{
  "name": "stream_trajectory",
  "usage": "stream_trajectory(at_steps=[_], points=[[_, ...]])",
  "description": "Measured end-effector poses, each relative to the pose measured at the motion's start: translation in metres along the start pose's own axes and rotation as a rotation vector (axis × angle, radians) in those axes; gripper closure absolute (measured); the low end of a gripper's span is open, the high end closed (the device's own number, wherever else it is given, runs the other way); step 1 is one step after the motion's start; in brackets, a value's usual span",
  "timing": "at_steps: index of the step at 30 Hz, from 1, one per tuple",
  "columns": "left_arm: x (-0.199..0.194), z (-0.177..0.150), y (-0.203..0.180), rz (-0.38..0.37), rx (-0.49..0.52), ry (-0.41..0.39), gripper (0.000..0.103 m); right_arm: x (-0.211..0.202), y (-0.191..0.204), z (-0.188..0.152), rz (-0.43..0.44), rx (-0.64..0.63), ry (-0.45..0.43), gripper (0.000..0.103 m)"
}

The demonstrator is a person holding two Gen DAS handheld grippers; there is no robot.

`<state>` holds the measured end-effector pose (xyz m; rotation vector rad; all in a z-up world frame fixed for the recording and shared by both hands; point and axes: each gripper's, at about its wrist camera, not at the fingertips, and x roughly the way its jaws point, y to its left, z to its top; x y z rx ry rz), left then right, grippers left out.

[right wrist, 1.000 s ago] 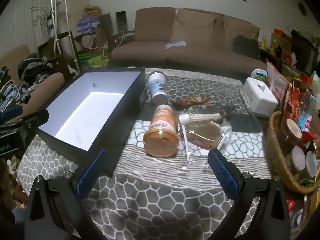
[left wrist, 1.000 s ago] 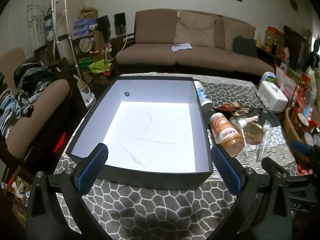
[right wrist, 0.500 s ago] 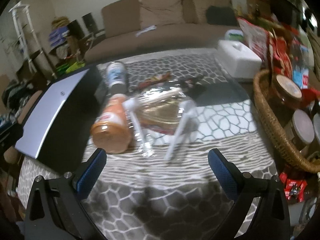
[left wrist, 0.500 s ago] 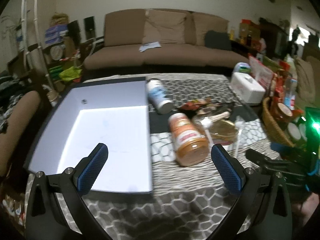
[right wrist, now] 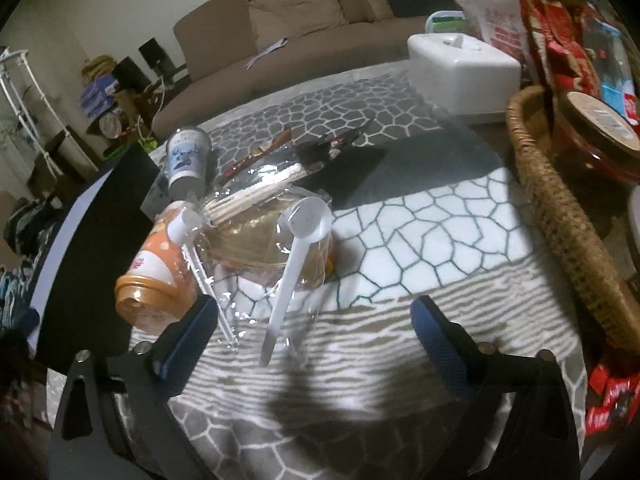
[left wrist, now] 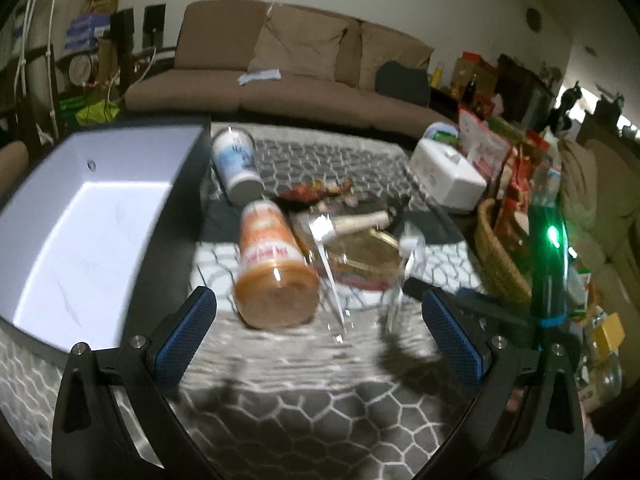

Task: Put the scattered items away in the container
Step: 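Move both tools toward the plastic-wrapped white scoops beside the jar, then grasp a wrapped scoop with the right tool while the left tool grasps another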

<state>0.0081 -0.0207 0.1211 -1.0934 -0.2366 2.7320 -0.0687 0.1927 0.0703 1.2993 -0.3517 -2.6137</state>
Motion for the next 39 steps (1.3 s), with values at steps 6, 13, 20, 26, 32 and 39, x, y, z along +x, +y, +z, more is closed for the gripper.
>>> stream_trajectory(at_steps=[6,13,20,26,32,39], points=[[0.026,-0.016,-0.002,-0.017,-0.023,0.070,0.000,0.018,-0.003,0.005,0.043,-0.006,0.041,0.017],[0.044,-0.019,-0.001,-0.044,-0.051,0.126,0.000,0.039,-0.013,0.007,0.112,0.044,0.108,0.069],[0.060,-0.023,-0.007,-0.029,-0.047,0.169,0.000,0.014,-0.015,0.003,0.101,-0.011,0.088,0.081],[0.078,-0.021,-0.015,0.010,-0.062,0.171,0.000,-0.023,-0.022,-0.004,0.054,-0.066,0.042,0.081],[0.104,-0.026,-0.022,0.067,-0.117,0.188,0.005,-0.034,-0.036,-0.001,0.118,-0.002,0.041,0.081],[0.135,-0.030,-0.025,0.063,-0.203,0.243,0.027,-0.039,-0.035,0.006,0.125,-0.034,0.035,0.080]])
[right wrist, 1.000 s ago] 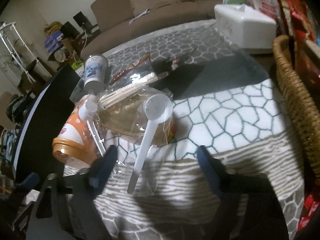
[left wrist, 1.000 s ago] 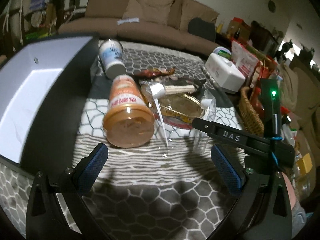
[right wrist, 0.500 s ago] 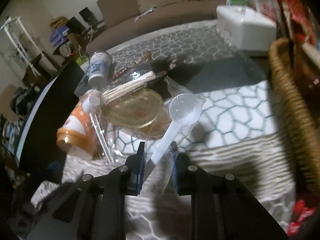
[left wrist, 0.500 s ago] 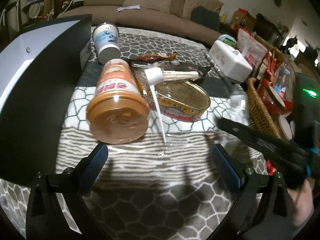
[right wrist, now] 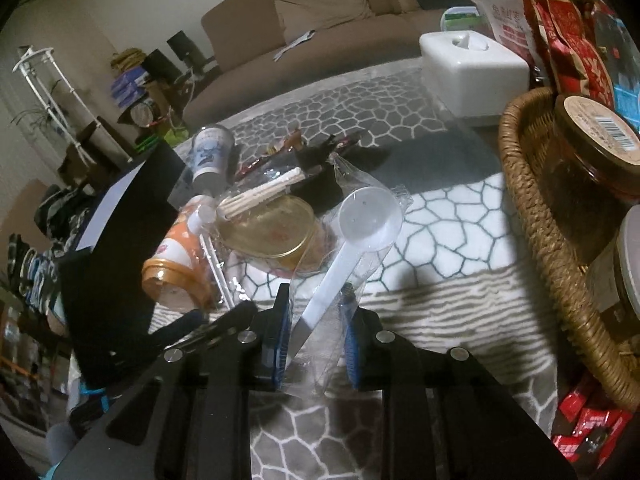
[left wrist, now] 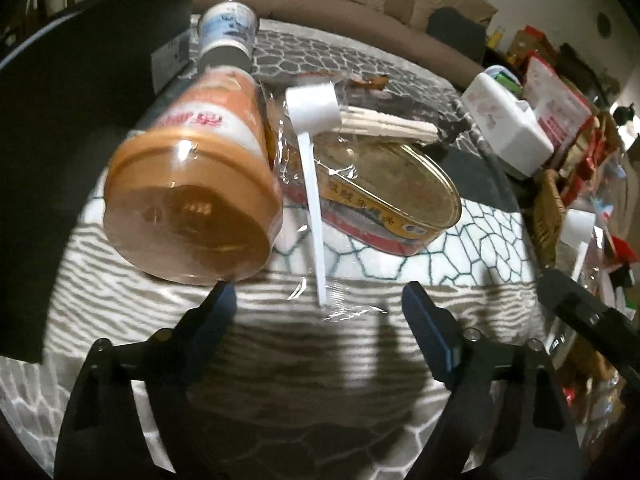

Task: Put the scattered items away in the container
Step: 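Grasp a wrapped scoop with the right tool while the left tool grasps another, then carry both wrapped scoops over the black box with both tools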

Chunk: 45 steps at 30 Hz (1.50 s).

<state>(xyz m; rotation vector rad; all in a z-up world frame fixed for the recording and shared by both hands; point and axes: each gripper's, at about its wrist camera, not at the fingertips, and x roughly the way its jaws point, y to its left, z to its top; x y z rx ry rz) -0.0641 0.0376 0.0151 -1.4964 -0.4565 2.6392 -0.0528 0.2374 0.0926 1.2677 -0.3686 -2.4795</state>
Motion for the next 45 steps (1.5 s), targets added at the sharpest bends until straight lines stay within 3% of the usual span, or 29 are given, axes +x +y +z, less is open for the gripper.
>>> stream_trajectory(at_steps=[2,6,7,8,9,11,21,26,34,45], points=[[0.004,0.001,-0.003,0.012,0.003,-0.013,0.044,-0.001,-0.001,0.001,0.004,-0.004,0.005,0.081],[0.009,0.007,-0.005,0.037,-0.008,-0.021,0.050,-0.004,0.003,0.002,0.010,-0.021,-0.001,0.080],[0.010,0.008,-0.006,0.046,-0.008,-0.021,0.060,-0.004,0.004,0.001,0.010,-0.025,-0.001,0.081],[0.011,0.009,-0.006,0.048,-0.009,-0.020,0.079,-0.003,0.005,0.001,0.011,-0.032,0.002,0.081],[0.011,0.009,-0.005,0.036,-0.015,-0.013,0.089,-0.002,0.007,0.000,0.013,-0.036,0.006,0.080],[0.009,0.008,0.002,-0.028,-0.047,0.004,0.096,0.000,0.010,0.000,0.018,-0.047,0.010,0.081],[-0.048,0.000,0.013,-0.158,0.030,-0.005,0.096,-0.005,0.036,-0.006,0.056,-0.128,-0.014,0.081],[-0.086,0.003,0.021,-0.184,0.064,-0.014,0.096,-0.009,0.066,-0.013,0.039,-0.220,-0.021,0.081],[-0.149,0.010,0.047,-0.181,0.101,-0.033,0.096,-0.026,0.137,-0.018,0.099,-0.331,0.000,0.081],[-0.224,0.045,0.132,-0.091,0.094,-0.105,0.096,-0.032,0.246,-0.006,0.118,-0.440,-0.013,0.080]])
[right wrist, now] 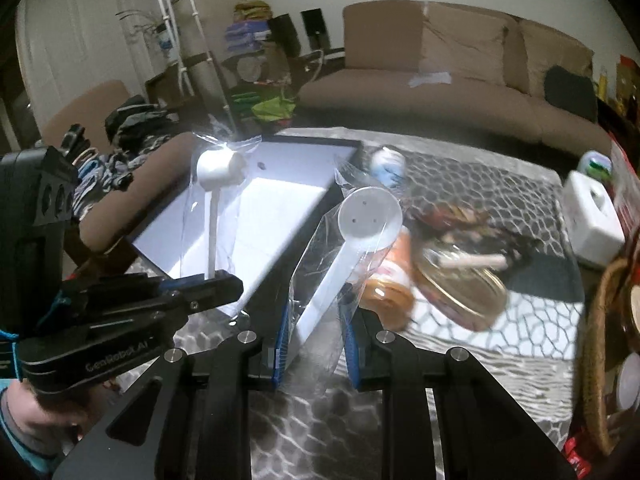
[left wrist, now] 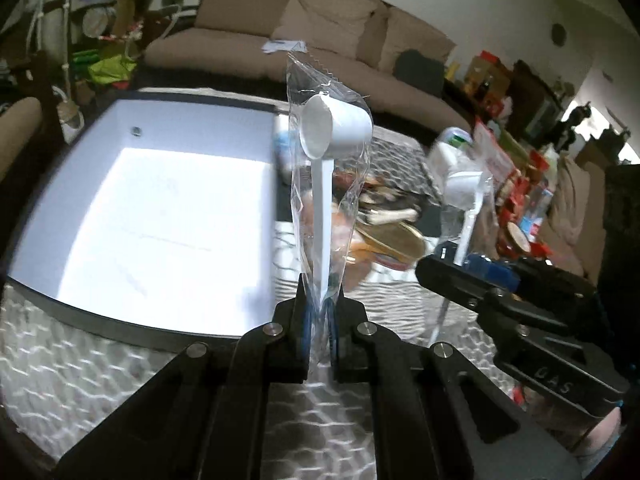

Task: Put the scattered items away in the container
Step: 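Carry both wrapped scoops over the black box with both tools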

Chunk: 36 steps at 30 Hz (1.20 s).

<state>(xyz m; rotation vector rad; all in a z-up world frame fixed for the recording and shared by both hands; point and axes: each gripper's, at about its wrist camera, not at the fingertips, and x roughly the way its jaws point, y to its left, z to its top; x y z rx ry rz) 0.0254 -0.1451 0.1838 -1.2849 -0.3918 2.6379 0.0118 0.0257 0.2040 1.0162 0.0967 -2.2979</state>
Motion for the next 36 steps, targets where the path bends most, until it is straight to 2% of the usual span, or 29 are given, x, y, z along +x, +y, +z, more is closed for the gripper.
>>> stream_trajectory(at_steps=[6,13,21,26,36], points=[[-0.008,0.011,0.052,0.083,-0.006,-0.001,0.096,0.039,0.048,0.020,0.012,-0.039,0.031,0.080],[0.003,0.025,0.099,0.143,-0.016,0.028,0.096,0.082,0.076,0.038,-0.007,-0.060,0.070,0.080],[0.036,0.040,0.127,0.170,0.033,0.132,0.096,0.129,0.079,0.052,-0.047,-0.064,0.120,0.081],[0.050,0.048,0.146,0.163,0.016,0.161,0.096,0.165,0.068,0.050,-0.069,-0.051,0.182,0.081],[0.073,0.046,0.151,0.168,0.051,0.208,0.096,0.195,0.066,0.044,-0.109,-0.063,0.236,0.079]])
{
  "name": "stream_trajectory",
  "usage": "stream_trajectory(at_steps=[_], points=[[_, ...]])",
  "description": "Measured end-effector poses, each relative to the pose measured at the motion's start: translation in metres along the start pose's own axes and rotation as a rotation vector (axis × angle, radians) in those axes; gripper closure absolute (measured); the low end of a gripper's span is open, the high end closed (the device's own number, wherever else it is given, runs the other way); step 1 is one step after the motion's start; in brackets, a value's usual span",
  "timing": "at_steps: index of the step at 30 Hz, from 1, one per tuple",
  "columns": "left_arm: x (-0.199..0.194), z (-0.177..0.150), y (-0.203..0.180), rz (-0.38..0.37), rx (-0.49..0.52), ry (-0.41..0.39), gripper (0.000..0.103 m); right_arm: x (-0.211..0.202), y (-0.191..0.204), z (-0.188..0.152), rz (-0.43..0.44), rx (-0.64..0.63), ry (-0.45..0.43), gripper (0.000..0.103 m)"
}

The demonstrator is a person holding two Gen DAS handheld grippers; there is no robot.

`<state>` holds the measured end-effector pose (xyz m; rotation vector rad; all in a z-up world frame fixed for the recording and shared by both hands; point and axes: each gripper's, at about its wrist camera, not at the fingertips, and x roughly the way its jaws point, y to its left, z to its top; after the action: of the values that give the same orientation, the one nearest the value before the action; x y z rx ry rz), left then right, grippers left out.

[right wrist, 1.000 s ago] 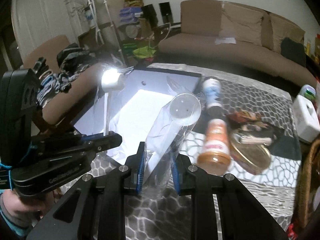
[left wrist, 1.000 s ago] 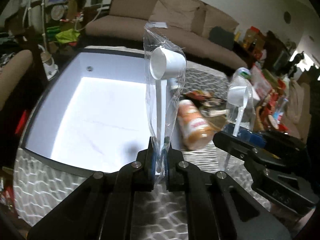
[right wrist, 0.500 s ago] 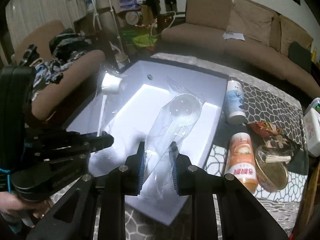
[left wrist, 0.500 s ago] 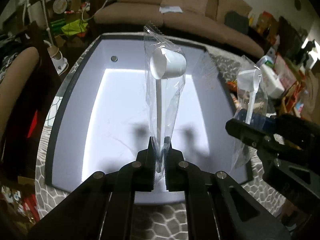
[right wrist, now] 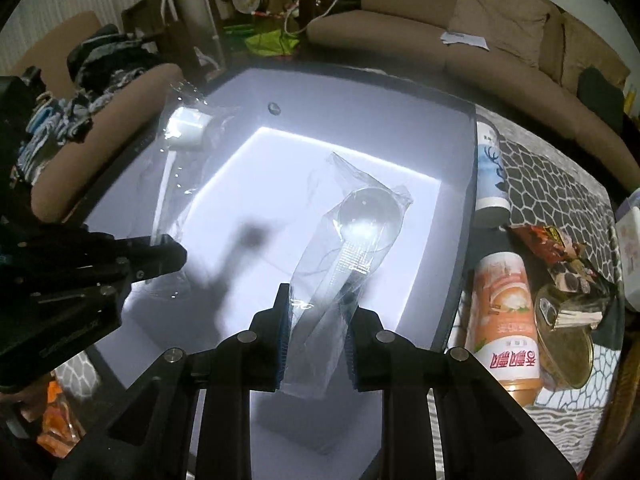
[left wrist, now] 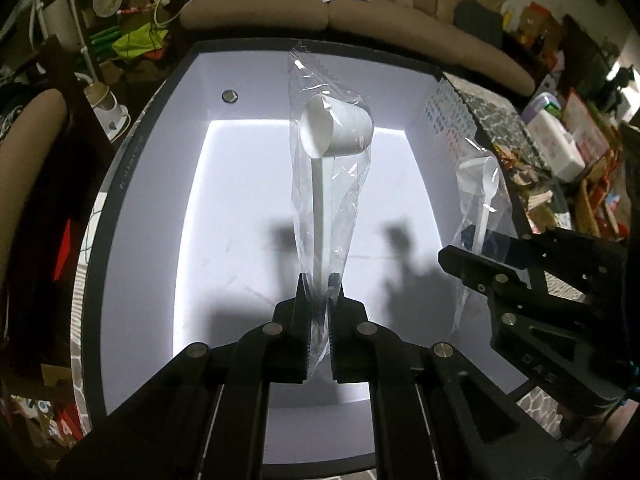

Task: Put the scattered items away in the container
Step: 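Carry both wrapped scoops over the black box with both tools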

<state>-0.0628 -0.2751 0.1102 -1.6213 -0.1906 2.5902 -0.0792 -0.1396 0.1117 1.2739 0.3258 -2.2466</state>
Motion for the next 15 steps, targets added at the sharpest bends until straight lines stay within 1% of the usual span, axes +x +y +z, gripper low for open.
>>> stream_trajectory(at_steps=[2,4,5,8,11,15], points=[[0.001,0.000,0.001,-0.001,-0.002,0.005,0.096,0.001,-0.001,0.000,0.000,0.002,0.001,0.078],[0.002,0.000,0.001,0.001,-0.001,0.010,0.096,0.001,-0.004,0.000,-0.004,0.008,-0.011,0.069],[0.002,0.000,0.002,0.001,0.000,0.014,0.096,0.000,-0.005,0.001,-0.003,0.013,-0.017,0.060],[0.004,0.000,0.000,0.008,0.009,0.023,0.096,-0.005,-0.010,0.001,0.021,0.030,-0.036,0.049],[0.004,0.000,-0.004,0.013,0.018,0.033,0.096,-0.016,-0.018,0.002,0.022,0.057,-0.072,0.049],[0.010,0.002,-0.011,0.025,0.035,0.057,0.096,-0.028,-0.025,0.001,0.031,0.074,-0.097,0.049]])
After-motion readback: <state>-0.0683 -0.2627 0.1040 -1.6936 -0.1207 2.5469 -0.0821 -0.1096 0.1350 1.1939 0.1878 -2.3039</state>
